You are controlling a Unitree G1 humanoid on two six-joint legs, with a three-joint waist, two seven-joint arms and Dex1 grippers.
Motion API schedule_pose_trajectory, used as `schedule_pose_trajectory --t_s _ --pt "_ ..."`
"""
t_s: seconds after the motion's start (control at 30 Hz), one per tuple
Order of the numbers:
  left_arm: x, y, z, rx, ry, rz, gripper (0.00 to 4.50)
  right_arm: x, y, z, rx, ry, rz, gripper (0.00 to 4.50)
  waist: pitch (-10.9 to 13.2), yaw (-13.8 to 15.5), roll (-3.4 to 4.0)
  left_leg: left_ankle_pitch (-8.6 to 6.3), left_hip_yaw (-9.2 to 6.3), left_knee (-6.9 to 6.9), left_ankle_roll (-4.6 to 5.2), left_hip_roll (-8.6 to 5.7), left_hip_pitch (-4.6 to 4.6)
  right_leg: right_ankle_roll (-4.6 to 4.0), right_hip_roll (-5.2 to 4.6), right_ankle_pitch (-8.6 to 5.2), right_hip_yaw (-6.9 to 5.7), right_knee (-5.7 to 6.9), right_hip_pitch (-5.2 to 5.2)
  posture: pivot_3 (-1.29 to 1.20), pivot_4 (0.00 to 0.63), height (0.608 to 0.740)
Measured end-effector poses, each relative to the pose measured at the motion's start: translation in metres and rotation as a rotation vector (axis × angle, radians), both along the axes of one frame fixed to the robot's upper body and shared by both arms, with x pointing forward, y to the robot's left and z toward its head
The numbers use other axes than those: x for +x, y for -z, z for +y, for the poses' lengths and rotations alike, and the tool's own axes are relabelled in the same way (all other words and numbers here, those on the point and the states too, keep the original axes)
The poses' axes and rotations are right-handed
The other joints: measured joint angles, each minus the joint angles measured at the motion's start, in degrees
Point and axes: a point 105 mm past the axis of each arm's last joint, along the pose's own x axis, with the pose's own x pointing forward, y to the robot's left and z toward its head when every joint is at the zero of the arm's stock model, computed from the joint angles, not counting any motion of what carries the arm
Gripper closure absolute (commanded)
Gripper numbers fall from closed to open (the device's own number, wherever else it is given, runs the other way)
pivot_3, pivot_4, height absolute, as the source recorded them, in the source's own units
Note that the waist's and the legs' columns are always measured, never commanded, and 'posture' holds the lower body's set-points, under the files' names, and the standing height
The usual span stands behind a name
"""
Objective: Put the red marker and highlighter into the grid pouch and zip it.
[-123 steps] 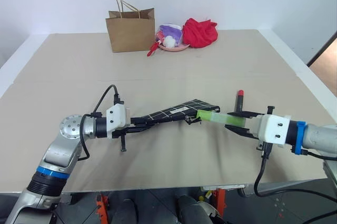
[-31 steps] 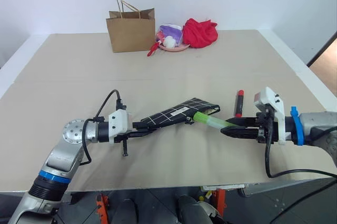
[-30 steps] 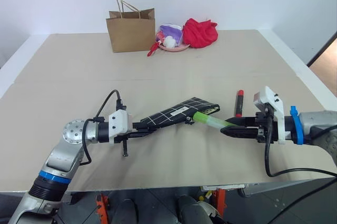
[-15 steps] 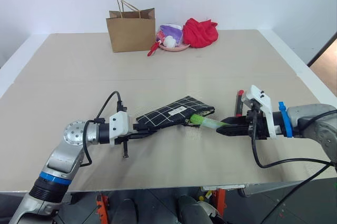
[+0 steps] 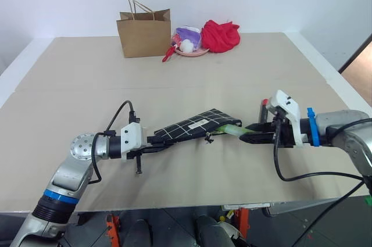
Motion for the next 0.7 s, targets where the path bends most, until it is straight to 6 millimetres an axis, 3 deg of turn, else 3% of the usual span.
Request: schedule_pose_trajectory --t_s 0.17,0.4,0.63,0.7 --pt "0.0 0.0 -0.002 -0.002 0.007 -0.001 4.5 0.004 0.007 0.02 0.01 -0.018 0.038 3.41 0.01 0.02 0.01 0.0 0.0 -0.01 0.0 0.0 -0.02 0.0 0.0 0.0 0.0 0.0 -0.02 0.0 0.15 0.74" --pt "-0.001 0.0 -0.003 -0.002 0.019 0.003 4.5 0.006 0.014 0.028 -0.022 -0.033 0.075 3.41 0.01 0.07 0.02 0.0 -0.01 -0.01 0.0 0.0 -0.06 0.02 0.0 -0.03 -0.01 0.0 -0.02 0.0 0.15 0.74" --pt "-0.002 0.001 -0.003 -0.006 0.017 0.006 4.5 0.013 0.011 0.031 -0.007 -0.023 0.055 0.24 0.02 0.06 0.02 0.0 -0.02 -0.01 0.0 0.0 -0.06 0.02 0.0 -0.02 -0.03 0.0 -0.03 0.0 0.15 0.74" --pt "-0.002 0.002 -0.003 -0.008 0.015 0.006 4.5 0.008 0.007 0.029 0.009 -0.045 0.058 0.04 0.02 0.07 0.03 0.0 -0.02 -0.03 0.01 0.0 -0.07 0.03 0.0 -0.04 -0.03 0.0 -0.03 0.0 0.15 0.74"
